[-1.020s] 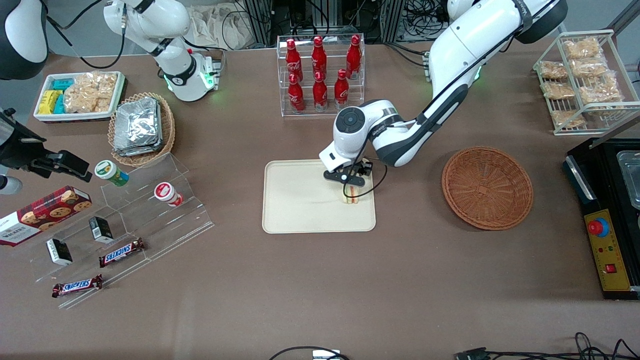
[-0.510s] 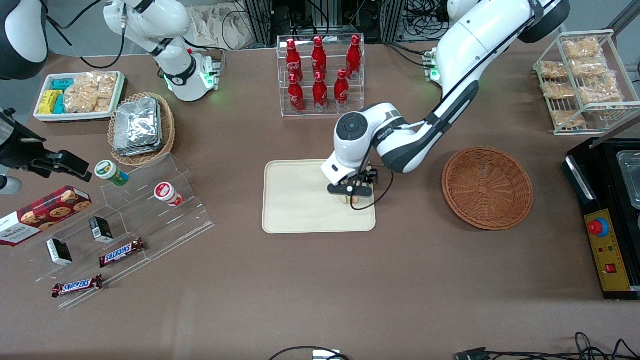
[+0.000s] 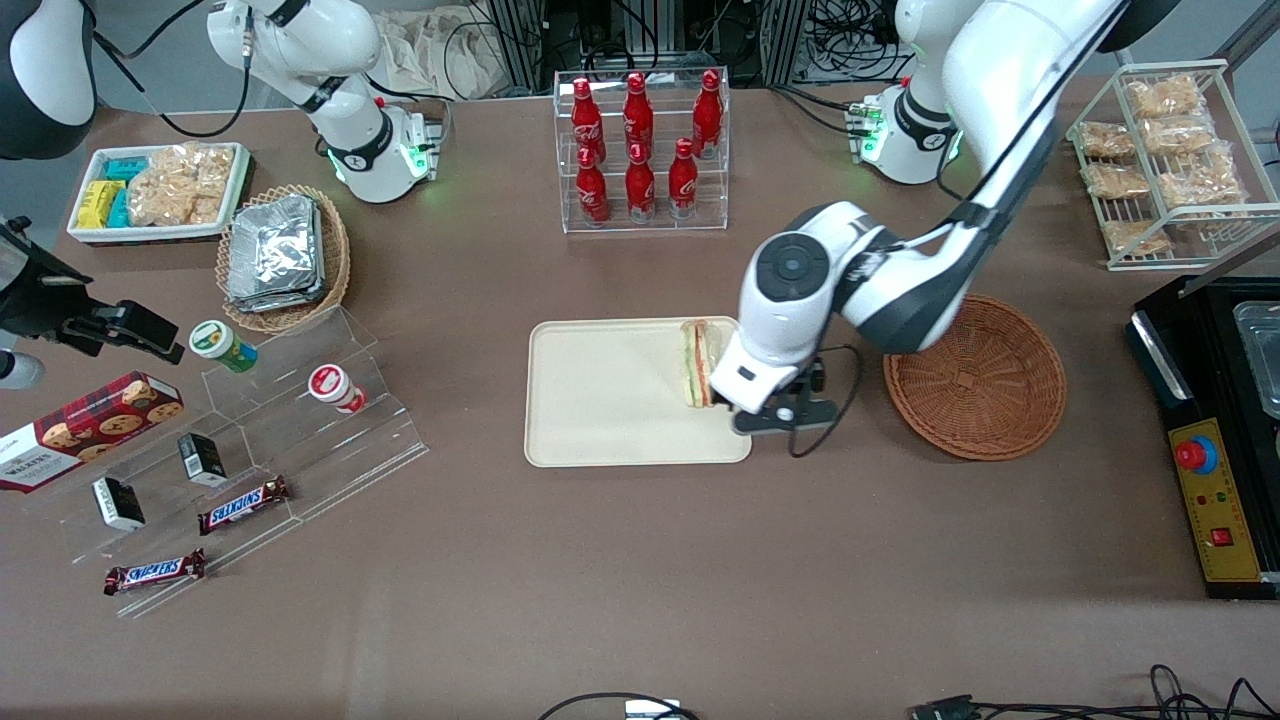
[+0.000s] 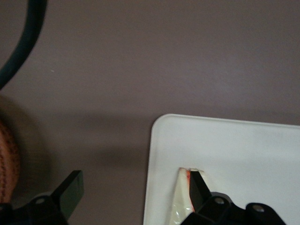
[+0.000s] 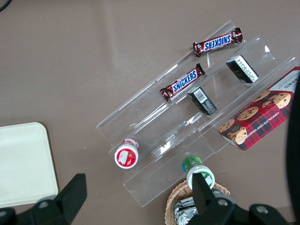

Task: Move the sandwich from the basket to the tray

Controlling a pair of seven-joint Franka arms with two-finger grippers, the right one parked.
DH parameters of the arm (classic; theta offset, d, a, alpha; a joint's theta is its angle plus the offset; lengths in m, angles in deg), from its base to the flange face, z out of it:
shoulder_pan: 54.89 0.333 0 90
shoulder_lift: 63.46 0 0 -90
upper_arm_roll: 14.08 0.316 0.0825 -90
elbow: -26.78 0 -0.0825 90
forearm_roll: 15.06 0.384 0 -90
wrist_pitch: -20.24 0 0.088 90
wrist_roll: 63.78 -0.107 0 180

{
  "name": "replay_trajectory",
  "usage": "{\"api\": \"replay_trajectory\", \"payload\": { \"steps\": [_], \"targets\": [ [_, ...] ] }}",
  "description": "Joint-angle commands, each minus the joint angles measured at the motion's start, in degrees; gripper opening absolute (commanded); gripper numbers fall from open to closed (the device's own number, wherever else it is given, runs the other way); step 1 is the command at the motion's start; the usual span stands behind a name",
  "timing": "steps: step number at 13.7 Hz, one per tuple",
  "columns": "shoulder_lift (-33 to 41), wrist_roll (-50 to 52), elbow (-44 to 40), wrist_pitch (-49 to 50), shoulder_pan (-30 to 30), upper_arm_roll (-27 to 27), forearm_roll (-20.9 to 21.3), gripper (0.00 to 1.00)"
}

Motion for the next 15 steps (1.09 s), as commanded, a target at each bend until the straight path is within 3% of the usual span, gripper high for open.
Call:
{"api": "replay_trajectory", "payload": {
  "steps": [1, 9, 11, 15],
  "targets": [
    [4.0, -0.4, 0.1, 2.2, 5.6, -0.2, -1.1, 1.00],
    [10.2, -3.6, -0.1, 3.3, 15.2, -0.3, -4.5, 1.00],
    [13.6, -11.2, 0.0, 5.1, 16.2, 0.9, -9.8, 1.00],
    [21.0, -30.4, 0.3, 10.6, 12.9, 14.1, -21.7, 1.00]
  ]
}}
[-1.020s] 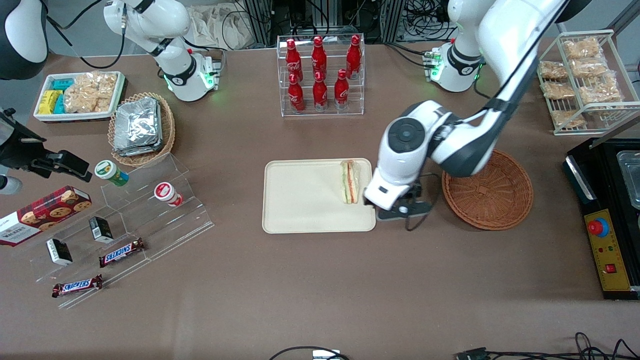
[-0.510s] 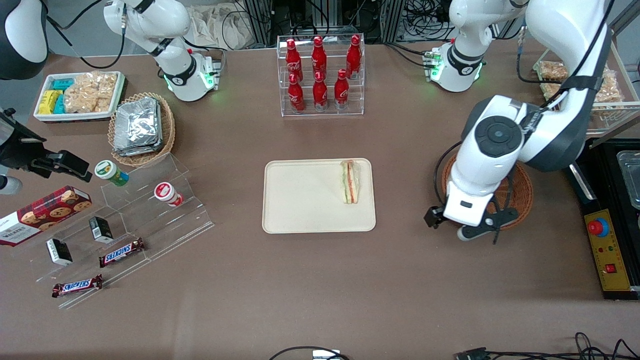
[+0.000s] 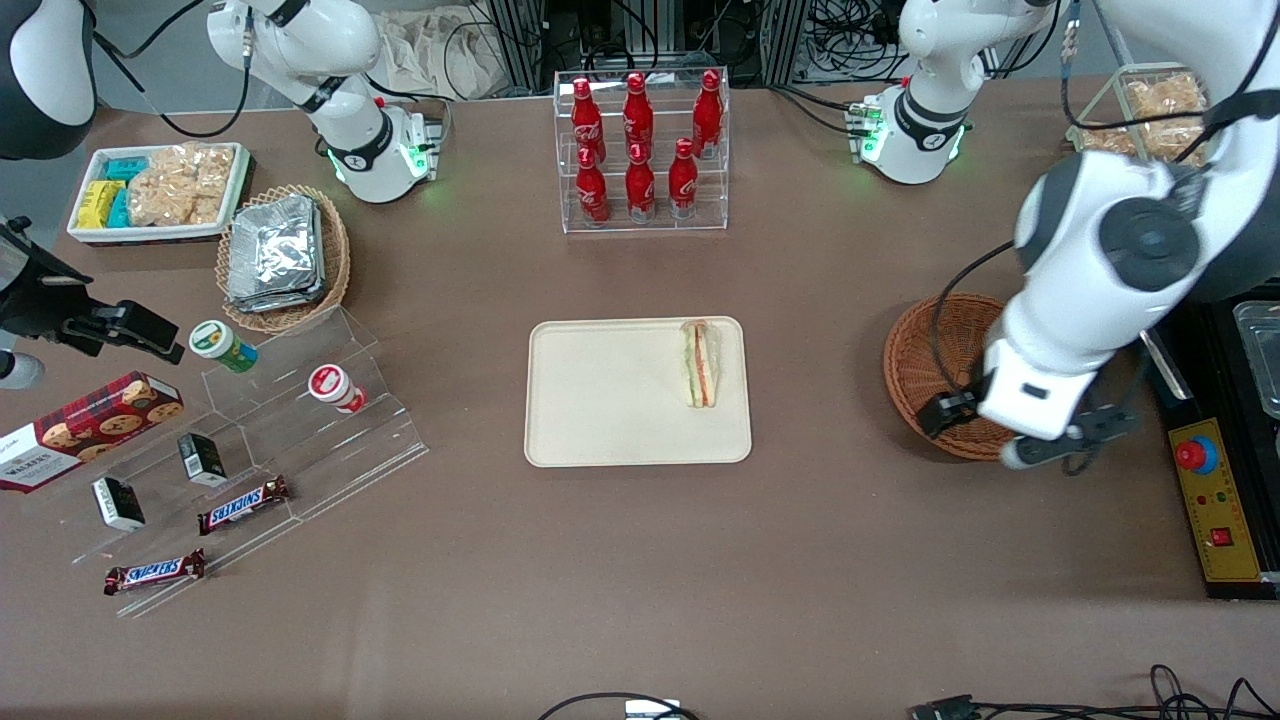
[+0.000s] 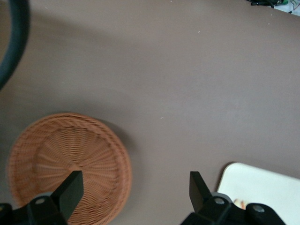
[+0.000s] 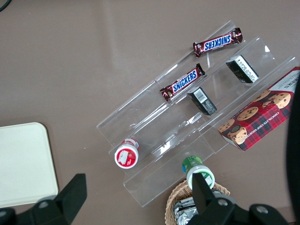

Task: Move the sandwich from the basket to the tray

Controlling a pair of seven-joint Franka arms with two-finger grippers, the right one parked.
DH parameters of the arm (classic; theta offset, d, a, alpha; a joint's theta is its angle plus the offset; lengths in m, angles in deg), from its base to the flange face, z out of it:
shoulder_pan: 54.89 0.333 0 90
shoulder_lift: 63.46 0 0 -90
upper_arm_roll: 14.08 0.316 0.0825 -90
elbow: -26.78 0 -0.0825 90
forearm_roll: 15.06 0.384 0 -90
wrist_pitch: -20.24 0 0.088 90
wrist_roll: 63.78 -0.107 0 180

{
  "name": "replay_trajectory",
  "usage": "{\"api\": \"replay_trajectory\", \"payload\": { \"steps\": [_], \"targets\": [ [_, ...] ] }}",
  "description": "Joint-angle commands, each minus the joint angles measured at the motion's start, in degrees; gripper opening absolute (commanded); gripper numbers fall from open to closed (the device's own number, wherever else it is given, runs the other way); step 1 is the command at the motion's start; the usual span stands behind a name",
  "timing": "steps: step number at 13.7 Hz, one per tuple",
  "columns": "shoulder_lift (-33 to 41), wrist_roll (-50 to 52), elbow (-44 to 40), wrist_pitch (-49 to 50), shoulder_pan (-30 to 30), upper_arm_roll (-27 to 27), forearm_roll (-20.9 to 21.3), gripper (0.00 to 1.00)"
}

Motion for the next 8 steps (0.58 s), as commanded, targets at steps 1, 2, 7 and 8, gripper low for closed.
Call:
{"api": "replay_trajectory", "payload": {
  "steps": [1, 2, 7, 8],
  "targets": [
    [6.5, -11.9, 1.1, 5.0, -3.3, 8.3, -5.8, 1.00],
    [8.0, -15.6, 1.1, 6.7, -4.5, 11.3, -7.1, 1.00],
    [13.8, -27.3, 1.1, 14.0, -11.4, 22.2, -8.2, 1.00],
    [14.8, -28.9, 1.1, 15.3, -12.4, 23.8, -8.2, 1.00]
  ]
}}
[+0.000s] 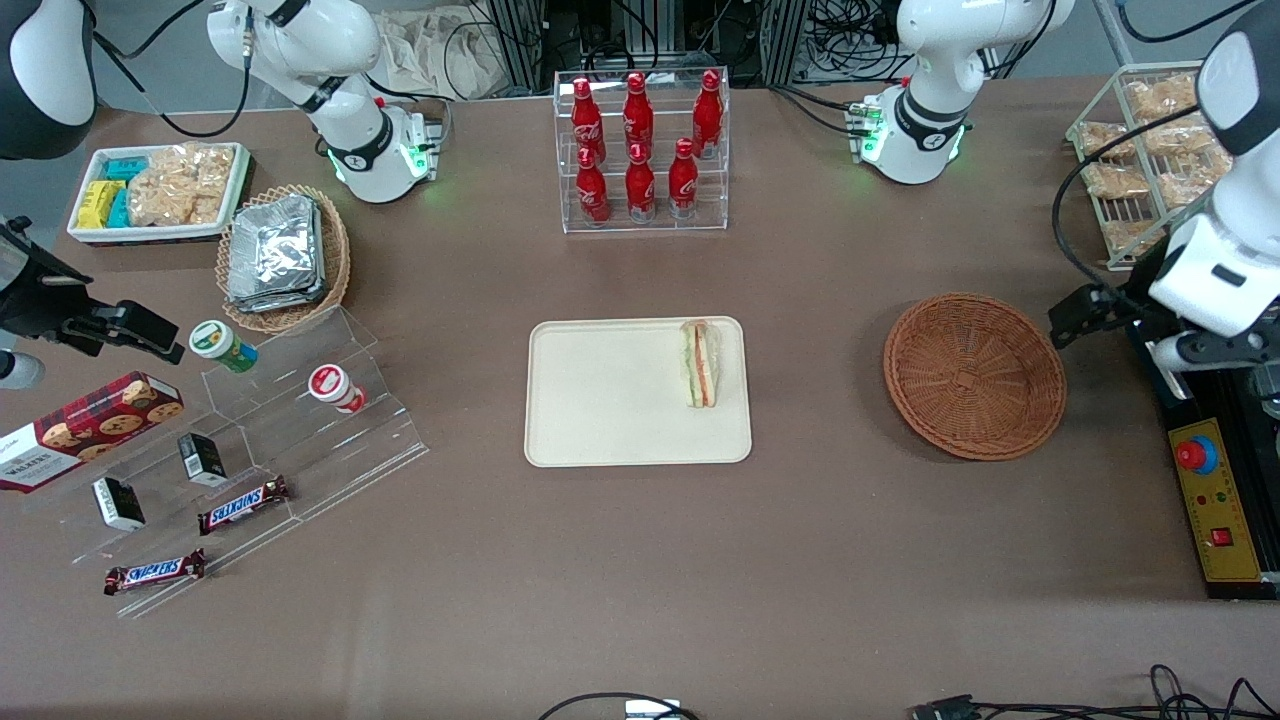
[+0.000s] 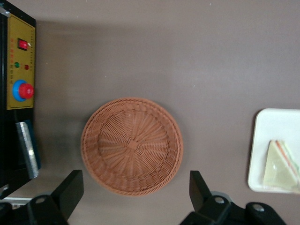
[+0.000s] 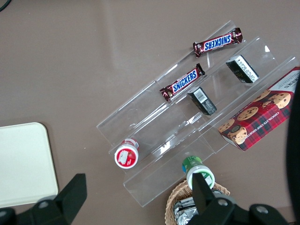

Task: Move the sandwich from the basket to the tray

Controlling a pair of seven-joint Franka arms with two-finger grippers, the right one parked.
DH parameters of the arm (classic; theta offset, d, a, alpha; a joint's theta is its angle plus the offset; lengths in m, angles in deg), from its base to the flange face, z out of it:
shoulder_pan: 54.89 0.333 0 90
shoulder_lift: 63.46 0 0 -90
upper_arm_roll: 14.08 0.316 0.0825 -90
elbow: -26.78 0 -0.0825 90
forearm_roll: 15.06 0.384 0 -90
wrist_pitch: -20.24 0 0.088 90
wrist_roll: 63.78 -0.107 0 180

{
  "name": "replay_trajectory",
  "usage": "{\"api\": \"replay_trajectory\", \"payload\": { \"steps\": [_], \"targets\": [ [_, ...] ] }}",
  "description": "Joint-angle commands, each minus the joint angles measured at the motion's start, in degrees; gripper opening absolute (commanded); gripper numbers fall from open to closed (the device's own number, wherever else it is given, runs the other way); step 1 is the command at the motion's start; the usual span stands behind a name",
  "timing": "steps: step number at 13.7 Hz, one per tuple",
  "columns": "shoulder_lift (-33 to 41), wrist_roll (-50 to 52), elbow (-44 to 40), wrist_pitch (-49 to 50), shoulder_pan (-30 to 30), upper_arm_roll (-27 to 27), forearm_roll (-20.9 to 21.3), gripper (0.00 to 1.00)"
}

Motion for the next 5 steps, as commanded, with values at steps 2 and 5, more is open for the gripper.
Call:
{"api": "replay_trajectory", "payload": {
  "steps": [2, 5],
  "targets": [
    [3.8, -6.6, 0.8, 3.4, -3.7, 4.7, -1.5, 1.00],
    [4.7, -6.8, 0.4, 4.0, -3.9, 4.7, -1.8, 1.00]
  ]
}}
